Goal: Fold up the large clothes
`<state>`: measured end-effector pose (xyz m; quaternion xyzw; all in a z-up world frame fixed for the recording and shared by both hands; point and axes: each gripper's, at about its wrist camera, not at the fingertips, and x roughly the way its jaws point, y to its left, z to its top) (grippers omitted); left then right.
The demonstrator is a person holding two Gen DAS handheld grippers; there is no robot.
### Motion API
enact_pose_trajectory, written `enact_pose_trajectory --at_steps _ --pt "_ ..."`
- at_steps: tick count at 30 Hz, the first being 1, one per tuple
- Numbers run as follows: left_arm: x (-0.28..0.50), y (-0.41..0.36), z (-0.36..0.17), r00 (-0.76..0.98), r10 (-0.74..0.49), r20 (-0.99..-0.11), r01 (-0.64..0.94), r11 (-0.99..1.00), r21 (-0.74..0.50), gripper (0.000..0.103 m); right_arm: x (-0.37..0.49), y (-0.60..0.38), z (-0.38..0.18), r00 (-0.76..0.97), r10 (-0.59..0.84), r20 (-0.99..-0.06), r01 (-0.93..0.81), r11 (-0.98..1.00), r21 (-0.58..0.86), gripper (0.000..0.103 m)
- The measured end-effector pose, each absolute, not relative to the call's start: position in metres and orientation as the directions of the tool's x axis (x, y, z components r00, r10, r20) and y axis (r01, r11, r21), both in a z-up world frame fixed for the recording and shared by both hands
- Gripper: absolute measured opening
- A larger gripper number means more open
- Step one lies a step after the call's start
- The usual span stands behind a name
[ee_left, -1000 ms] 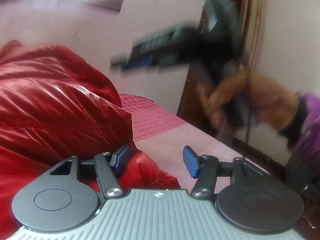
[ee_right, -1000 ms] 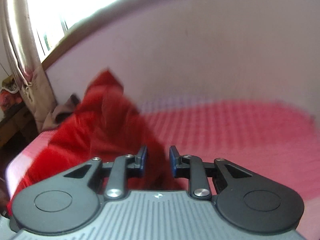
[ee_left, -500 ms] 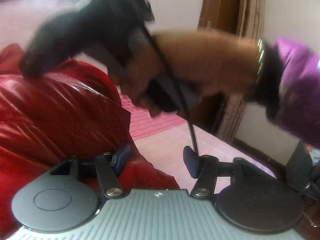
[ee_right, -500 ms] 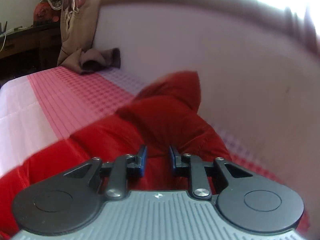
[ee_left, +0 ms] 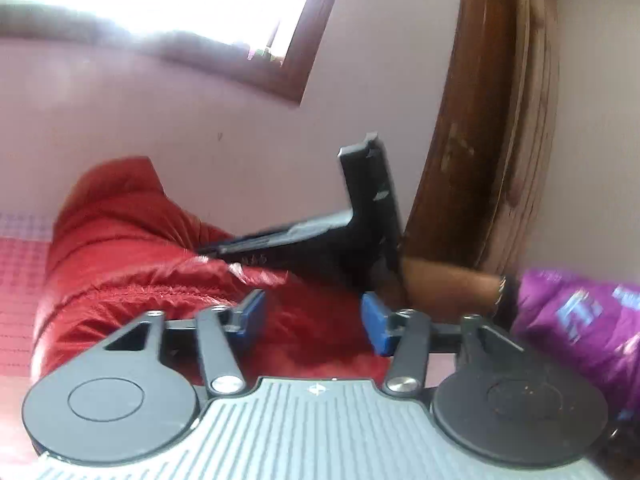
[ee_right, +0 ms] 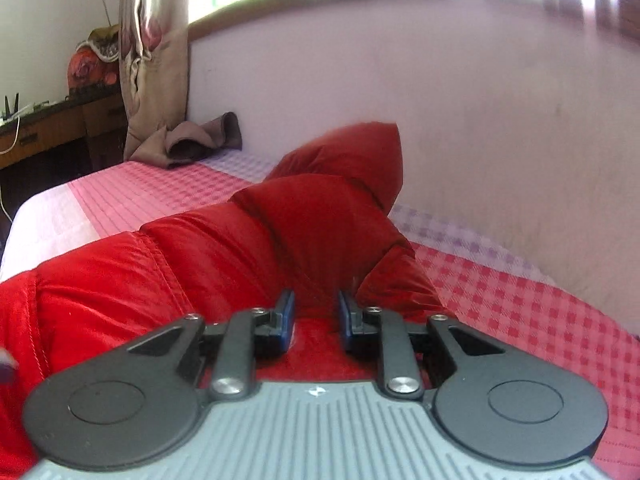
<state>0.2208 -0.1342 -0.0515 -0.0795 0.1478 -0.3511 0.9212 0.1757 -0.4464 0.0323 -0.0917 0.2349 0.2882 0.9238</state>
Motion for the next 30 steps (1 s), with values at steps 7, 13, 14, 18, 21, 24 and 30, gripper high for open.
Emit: enact_pose_trajectory --at_steps 7,13,14,18,21,24,30 --pt "0.232 -0.144 -0.068 0.68 -0.694 -0.235 0.66 0.72 -0.216 0.054 0.183 -0.455 0.022 0.717 0.501 -0.484 -0.587 0.809 -0.032 0.021" --pt "0.225 -0.153 -0.065 0.663 -0.704 -0.255 0.679 0.709 -0.191 0.054 0.188 -0.437 0.004 0.762 0.49 -0.423 -0.554 0.832 -0.033 0.021" --pt "0.223 -0.153 -0.066 0.661 -0.705 -0.257 0.682 0.707 -0.186 0.054 0.188 -0.437 0.001 0.766 0.491 -0.415 -0.549 0.835 -0.026 0.021" --pt "0.223 -0.157 -0.071 0.651 -0.709 -0.27 0.689 0.702 -0.18 0.055 0.189 -0.435 -0.009 0.787 0.483 -0.383 -0.533 0.846 -0.027 0.021" --pt "0.223 -0.158 -0.074 0.649 -0.709 -0.275 0.691 0.701 -0.178 0.054 0.196 -0.431 -0.015 0.789 0.491 -0.368 -0.528 0.849 0.0 0.021" --pt "0.222 -0.16 -0.078 0.65 -0.707 -0.278 0.692 0.702 -0.169 0.055 0.201 -0.425 -0.016 0.788 0.49 -0.372 -0.526 0.85 0.005 0.021" --pt "0.226 -0.169 -0.074 0.646 -0.697 -0.311 0.69 0.707 -0.151 0.057 0.207 -0.412 0.005 0.777 0.473 -0.417 -0.519 0.855 0.002 0.023"
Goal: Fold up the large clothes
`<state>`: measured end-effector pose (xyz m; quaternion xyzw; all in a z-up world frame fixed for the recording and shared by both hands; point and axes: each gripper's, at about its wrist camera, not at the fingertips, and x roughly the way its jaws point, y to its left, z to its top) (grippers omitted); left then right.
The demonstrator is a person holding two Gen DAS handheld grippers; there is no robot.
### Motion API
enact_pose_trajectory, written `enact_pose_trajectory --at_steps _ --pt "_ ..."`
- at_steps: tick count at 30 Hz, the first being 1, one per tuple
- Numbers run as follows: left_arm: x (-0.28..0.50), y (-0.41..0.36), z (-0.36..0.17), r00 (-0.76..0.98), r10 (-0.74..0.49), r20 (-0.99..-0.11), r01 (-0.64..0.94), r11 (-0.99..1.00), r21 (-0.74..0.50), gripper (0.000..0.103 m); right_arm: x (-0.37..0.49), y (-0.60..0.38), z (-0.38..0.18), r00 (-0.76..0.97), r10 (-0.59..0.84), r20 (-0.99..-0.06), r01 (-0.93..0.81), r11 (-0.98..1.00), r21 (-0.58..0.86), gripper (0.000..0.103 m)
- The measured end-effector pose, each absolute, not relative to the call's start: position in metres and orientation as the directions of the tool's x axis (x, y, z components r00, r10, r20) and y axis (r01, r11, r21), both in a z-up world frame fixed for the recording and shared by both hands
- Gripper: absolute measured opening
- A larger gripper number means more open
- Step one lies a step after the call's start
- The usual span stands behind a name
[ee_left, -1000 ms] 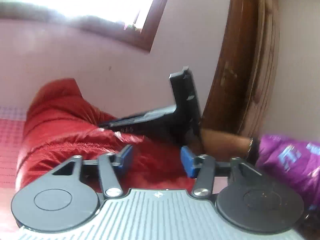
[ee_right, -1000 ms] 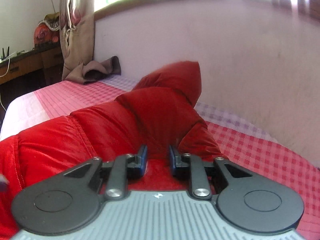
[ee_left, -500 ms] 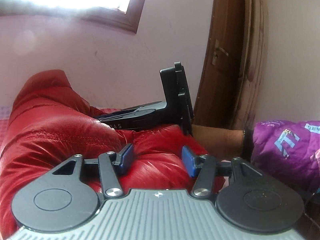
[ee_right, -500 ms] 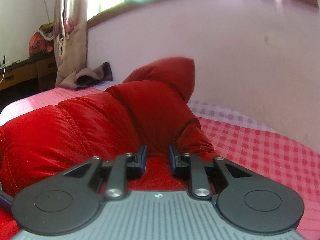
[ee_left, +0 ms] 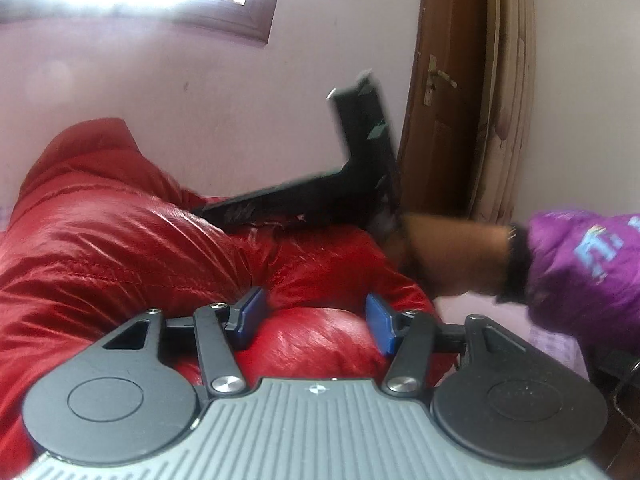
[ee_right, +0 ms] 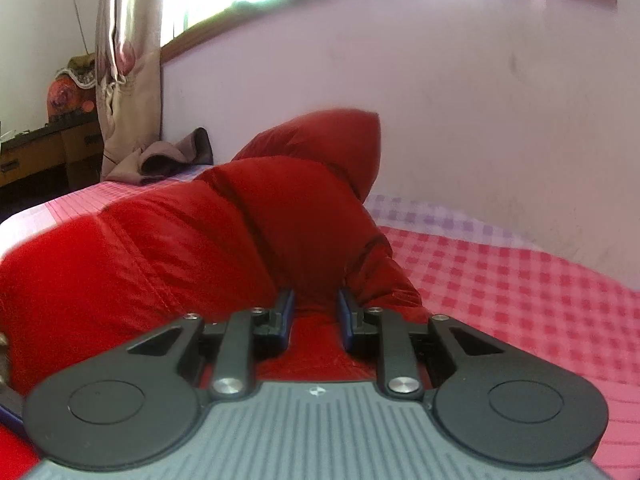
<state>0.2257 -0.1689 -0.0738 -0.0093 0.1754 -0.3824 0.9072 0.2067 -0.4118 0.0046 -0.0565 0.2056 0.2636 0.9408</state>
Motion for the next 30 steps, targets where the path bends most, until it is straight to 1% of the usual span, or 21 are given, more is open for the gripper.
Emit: enact_pose_trajectory --at_steps 2,3,5,7,9,11,14,17,18,21,23,25,26,27,28,30 --pt "0.226 -0.169 -0.074 0.652 -0.692 -0.309 0.684 0.713 -0.155 0.057 0.199 -0.419 0.017 0.776 0.474 -0.416 -0.504 0.863 0.044 0.025" --pt "0.227 -0.17 -0.073 0.654 -0.691 -0.308 0.681 0.715 -0.157 0.057 0.19 -0.426 0.024 0.784 0.476 -0.398 -0.499 0.865 0.051 0.026" --pt "0.226 -0.172 -0.072 0.658 -0.688 -0.305 0.68 0.717 -0.153 0.057 0.163 -0.437 0.036 0.806 0.477 -0.352 -0.507 0.862 0.006 0.026" --pt "0.225 -0.174 -0.074 0.662 -0.686 -0.302 0.676 0.721 -0.153 0.057 0.138 -0.44 0.042 0.805 0.486 -0.34 -0.526 0.85 -0.03 0.026" --pt "0.223 -0.176 -0.074 0.665 -0.684 -0.3 0.676 0.722 -0.148 0.057 0.113 -0.436 0.039 0.8 0.482 -0.356 -0.544 0.834 -0.094 0.026" --pt "0.219 -0.178 -0.075 0.662 -0.684 -0.306 0.683 0.719 -0.129 0.057 0.107 -0.431 0.027 0.803 0.429 -0.413 -0.524 0.839 -0.148 0.025" --pt "0.213 -0.178 -0.073 0.658 -0.682 -0.319 0.683 0.719 -0.128 0.058 0.108 -0.442 0.011 0.799 0.433 -0.418 -0.498 0.865 -0.055 0.025" --pt "0.206 -0.176 -0.067 0.662 -0.666 -0.344 0.673 0.73 -0.117 0.057 0.104 -0.432 -0.007 0.82 0.419 -0.391 -0.475 0.878 -0.057 0.025" --pt "0.202 -0.174 -0.064 0.665 -0.663 -0.344 0.671 0.733 -0.115 0.058 0.104 -0.43 -0.012 0.824 0.417 -0.383 -0.465 0.885 -0.036 0.025" --pt "0.195 -0.171 -0.051 0.661 -0.66 -0.357 0.659 0.738 -0.144 0.067 0.106 -0.423 -0.018 0.837 0.398 -0.375 -0.45 0.891 -0.06 0.025" --pt "0.189 -0.17 -0.042 0.662 -0.651 -0.372 0.651 0.745 -0.145 0.073 0.109 -0.425 -0.018 0.835 0.404 -0.374 -0.449 0.893 -0.036 0.025" --pt "0.182 -0.17 -0.032 0.678 -0.629 -0.38 0.635 0.762 -0.127 0.09 0.107 -0.427 -0.016 0.84 0.404 -0.363 -0.444 0.896 -0.029 0.025" --pt "0.176 -0.17 -0.027 0.695 -0.613 -0.377 0.625 0.774 -0.106 0.093 0.106 -0.429 -0.016 0.841 0.406 -0.358 -0.44 0.898 -0.013 0.025" --pt "0.172 -0.17 -0.024 0.713 -0.591 -0.377 0.61 0.788 -0.082 0.099 0.103 -0.432 -0.017 0.842 0.406 -0.355 -0.431 0.902 0.008 0.026" --pt "0.167 -0.17 -0.02 0.738 -0.555 -0.383 0.583 0.811 -0.052 0.103 0.101 -0.433 -0.016 0.845 0.401 -0.355 -0.422 0.906 0.019 0.026" --pt "0.164 -0.166 -0.014 0.764 -0.514 -0.39 0.55 0.835 -0.022 0.103 0.1 -0.43 -0.014 0.852 0.385 -0.356 -0.403 0.915 0.024 0.026"
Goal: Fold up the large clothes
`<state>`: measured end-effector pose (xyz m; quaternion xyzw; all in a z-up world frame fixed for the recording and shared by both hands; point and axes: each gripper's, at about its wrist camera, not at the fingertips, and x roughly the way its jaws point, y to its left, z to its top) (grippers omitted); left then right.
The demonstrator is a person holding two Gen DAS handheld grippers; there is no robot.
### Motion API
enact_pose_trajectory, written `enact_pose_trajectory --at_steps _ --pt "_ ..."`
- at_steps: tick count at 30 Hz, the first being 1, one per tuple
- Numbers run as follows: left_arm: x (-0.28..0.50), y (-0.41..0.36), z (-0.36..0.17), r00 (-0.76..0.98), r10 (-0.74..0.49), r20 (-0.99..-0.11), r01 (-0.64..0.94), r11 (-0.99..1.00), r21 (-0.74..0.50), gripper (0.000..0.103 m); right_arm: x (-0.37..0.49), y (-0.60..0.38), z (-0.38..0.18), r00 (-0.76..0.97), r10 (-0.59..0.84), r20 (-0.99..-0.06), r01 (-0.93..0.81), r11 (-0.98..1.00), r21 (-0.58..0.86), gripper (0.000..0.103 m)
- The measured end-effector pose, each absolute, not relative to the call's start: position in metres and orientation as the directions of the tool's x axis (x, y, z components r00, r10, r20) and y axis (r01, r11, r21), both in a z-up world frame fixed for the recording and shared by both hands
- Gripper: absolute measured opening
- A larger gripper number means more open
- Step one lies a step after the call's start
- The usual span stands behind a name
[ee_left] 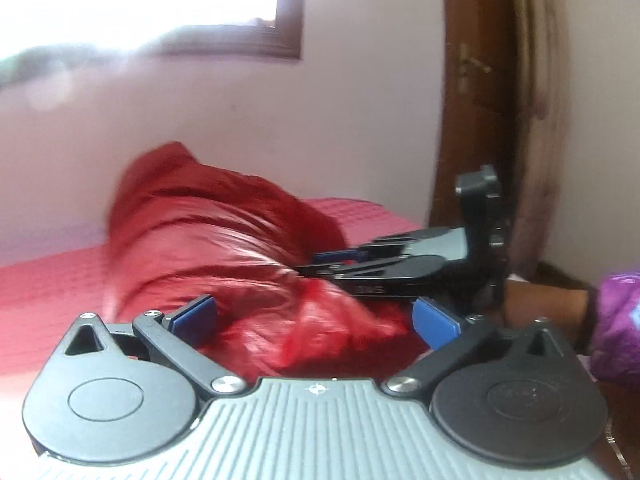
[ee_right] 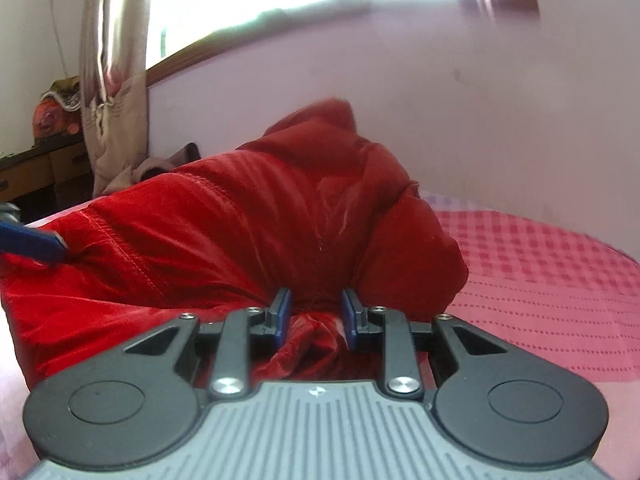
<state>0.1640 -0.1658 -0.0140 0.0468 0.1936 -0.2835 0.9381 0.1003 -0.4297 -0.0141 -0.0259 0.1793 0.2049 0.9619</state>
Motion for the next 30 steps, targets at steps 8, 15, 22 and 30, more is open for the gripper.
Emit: enact_pose_trajectory --at_steps 8,15,22,30 --pt "0.163 -0.146 -0.002 0.804 -0.411 -0.43 0.455 0.891 0.0 0.103 0.092 -0.415 -0.009 0.888 0.291 -0.356 -0.309 0.951 0.005 0.03" --pt "0.17 -0.138 -0.004 0.807 -0.369 -0.461 0.418 0.908 0.006 0.103 0.09 -0.413 -0.007 0.927 0.121 -0.354 -0.133 0.991 -0.009 0.102" --pt "0.186 -0.131 -0.008 0.802 -0.347 -0.487 0.397 0.918 -0.001 0.103 0.098 -0.437 -0.017 0.905 0.208 -0.371 -0.134 0.968 0.214 0.103" --pt "0.205 -0.114 -0.01 0.784 -0.372 -0.497 0.404 0.914 -0.047 0.103 0.106 -0.455 -0.03 0.88 0.306 -0.364 -0.148 0.904 0.401 0.103"
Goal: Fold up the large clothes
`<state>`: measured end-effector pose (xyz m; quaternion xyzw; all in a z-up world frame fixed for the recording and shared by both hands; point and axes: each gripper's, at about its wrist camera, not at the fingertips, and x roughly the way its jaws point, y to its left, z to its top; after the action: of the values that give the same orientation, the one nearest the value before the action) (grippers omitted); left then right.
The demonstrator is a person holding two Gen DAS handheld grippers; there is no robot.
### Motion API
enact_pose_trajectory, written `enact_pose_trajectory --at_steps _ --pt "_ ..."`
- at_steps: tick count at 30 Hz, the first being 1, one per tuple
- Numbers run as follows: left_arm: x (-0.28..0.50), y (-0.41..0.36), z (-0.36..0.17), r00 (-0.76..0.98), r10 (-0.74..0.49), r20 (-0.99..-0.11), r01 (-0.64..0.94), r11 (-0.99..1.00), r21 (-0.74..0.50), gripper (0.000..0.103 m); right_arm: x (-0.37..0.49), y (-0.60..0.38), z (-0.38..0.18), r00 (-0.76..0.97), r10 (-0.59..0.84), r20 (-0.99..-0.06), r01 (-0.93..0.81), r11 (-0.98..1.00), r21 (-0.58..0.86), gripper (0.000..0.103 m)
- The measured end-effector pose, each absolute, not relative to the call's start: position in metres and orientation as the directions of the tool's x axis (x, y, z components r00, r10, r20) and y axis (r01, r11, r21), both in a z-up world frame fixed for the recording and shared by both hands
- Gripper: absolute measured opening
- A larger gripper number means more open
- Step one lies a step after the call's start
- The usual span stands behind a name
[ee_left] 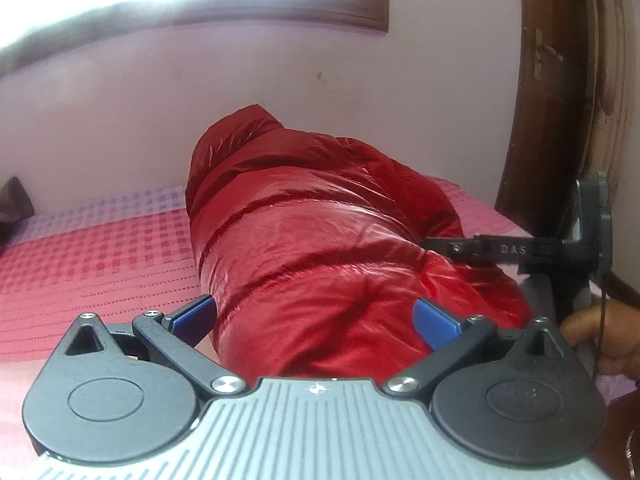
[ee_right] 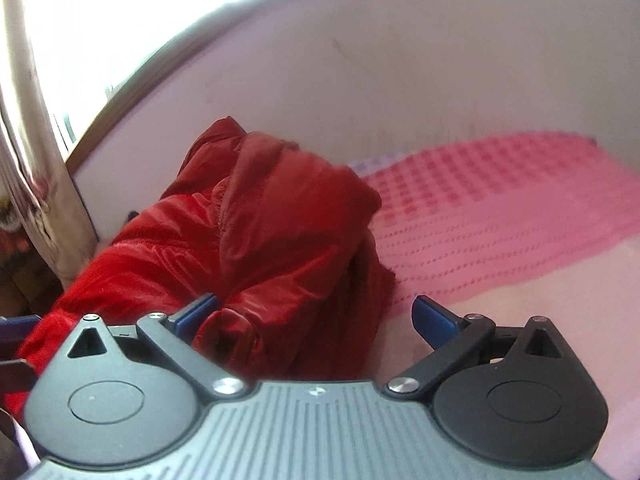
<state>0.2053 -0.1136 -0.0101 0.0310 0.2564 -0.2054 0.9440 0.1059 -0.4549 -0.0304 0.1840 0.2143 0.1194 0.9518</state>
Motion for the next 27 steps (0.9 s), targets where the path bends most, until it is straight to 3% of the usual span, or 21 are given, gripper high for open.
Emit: enact_pose_trajectory --at_steps 5,9,14,21,27 --pt "0.236 -0.08 -0.011 0.732 -0.481 -0.482 0.413 0.876 -0.247 0.103 0.112 -0.462 -0.039 0.856 0.371 -0.359 -0.158 0.851 0.501 0.103" --pt "0.267 -0.058 -0.019 0.71 -0.498 -0.498 0.359 0.864 -0.352 0.103 0.122 -0.475 -0.051 0.808 0.472 -0.353 -0.172 0.762 0.625 0.103" --pt "0.305 -0.041 -0.038 0.596 -0.629 -0.5 0.4 0.772 -0.494 0.103 0.129 -0.486 -0.063 0.741 0.587 -0.326 -0.197 0.654 0.731 0.103" --pt "0.34 -0.046 -0.048 0.481 -0.722 -0.497 0.492 0.692 -0.528 0.103 0.142 -0.487 -0.065 0.66 0.678 -0.324 -0.244 0.601 0.761 0.103" --pt "0.363 -0.043 -0.062 0.413 -0.759 -0.503 0.47 0.651 -0.596 0.103 0.158 -0.478 -0.067 0.616 0.73 -0.296 -0.297 0.563 0.772 0.103"
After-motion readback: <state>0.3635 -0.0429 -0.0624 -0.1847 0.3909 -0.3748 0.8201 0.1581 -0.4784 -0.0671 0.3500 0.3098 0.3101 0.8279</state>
